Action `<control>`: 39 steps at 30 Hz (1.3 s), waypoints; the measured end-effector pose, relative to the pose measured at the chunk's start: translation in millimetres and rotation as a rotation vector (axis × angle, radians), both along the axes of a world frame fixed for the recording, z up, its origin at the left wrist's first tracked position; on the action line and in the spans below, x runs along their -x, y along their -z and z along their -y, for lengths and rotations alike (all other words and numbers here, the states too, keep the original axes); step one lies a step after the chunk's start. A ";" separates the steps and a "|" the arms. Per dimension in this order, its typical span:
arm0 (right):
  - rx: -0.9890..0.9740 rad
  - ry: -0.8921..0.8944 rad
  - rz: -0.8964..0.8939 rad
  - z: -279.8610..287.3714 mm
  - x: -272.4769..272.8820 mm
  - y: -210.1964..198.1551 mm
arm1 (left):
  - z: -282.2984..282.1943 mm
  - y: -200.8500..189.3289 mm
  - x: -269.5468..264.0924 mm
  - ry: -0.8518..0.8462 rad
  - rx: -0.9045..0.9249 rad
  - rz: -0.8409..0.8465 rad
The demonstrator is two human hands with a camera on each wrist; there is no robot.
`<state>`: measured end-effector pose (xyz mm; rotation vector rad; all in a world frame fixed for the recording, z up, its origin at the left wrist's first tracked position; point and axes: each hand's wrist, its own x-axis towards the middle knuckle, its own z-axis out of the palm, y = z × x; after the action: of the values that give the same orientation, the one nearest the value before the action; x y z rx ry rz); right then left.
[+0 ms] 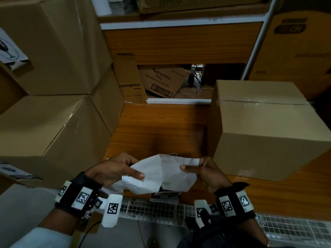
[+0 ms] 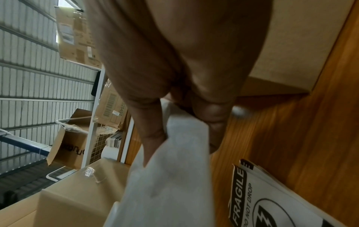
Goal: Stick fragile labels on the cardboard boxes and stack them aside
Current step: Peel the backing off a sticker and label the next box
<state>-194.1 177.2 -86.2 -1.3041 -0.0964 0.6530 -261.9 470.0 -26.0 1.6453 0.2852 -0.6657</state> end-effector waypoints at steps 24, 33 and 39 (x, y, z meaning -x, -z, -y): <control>0.108 0.028 0.019 -34.0 1.4 6.4 | -39.4 18.1 18.9 -0.027 0.037 0.048; 0.164 -0.142 0.289 -48.2 -5.2 -3.0 | -20.2 27.6 27.5 0.093 -0.038 0.259; 0.220 -0.120 0.432 -70.0 -6.8 4.1 | -8.0 35.6 28.6 0.178 -0.096 0.450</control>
<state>-187.2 247.2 -90.2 -1.6472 -0.4685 0.4827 -290.5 478.0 -61.5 1.8758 -0.1582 -0.4000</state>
